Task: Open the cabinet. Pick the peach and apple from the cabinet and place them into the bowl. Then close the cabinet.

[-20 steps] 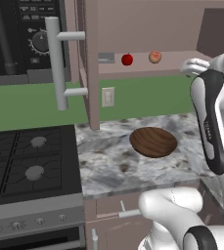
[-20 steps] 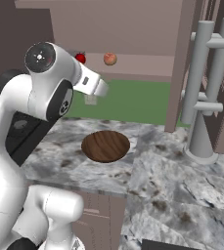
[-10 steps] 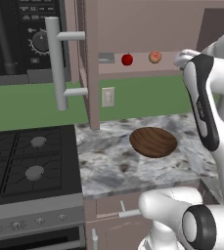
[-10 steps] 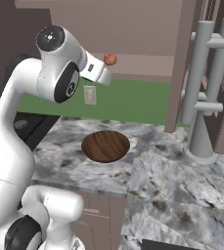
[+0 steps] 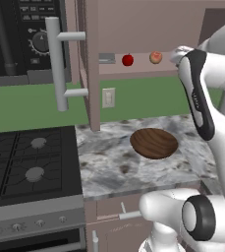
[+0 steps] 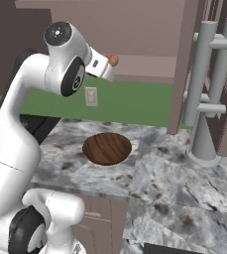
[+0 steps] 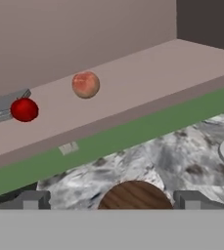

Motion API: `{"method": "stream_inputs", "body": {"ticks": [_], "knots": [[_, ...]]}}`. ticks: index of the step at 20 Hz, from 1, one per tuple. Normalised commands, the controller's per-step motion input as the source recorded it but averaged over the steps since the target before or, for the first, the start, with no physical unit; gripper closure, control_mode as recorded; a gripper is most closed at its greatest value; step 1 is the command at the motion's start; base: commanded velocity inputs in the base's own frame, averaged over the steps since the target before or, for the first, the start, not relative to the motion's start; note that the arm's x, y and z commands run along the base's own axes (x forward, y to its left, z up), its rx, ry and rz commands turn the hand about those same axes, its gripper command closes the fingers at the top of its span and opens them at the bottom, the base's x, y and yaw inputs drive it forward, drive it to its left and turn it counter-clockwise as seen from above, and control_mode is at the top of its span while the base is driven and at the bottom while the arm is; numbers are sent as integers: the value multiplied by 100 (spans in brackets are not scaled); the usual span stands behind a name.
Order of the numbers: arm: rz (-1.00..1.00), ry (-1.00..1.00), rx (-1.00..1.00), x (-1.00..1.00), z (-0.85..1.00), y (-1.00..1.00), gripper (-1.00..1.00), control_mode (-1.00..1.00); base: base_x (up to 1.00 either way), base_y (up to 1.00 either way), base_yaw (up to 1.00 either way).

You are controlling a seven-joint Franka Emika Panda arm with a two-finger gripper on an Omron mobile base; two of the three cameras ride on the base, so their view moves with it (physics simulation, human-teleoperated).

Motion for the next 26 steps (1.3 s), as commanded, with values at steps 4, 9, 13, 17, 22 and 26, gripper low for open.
{"method": "stream_inputs", "body": {"ticks": [4,9,13,17,22,26], "knots": [[0,0,0,39,0,3,-100,-100,0,0,0],[0,0,0,58,0,8,-100,-100,0,0,0],[0,1,0,68,0,9,-100,-100,0,0,0],[0,2,0,69,0,7,-100,-100,0,0,0],[0,7,0,74,0,0,-100,-100,0,0,0],[2,5,0,68,0,0,-100,-100,0,0,0]]}}
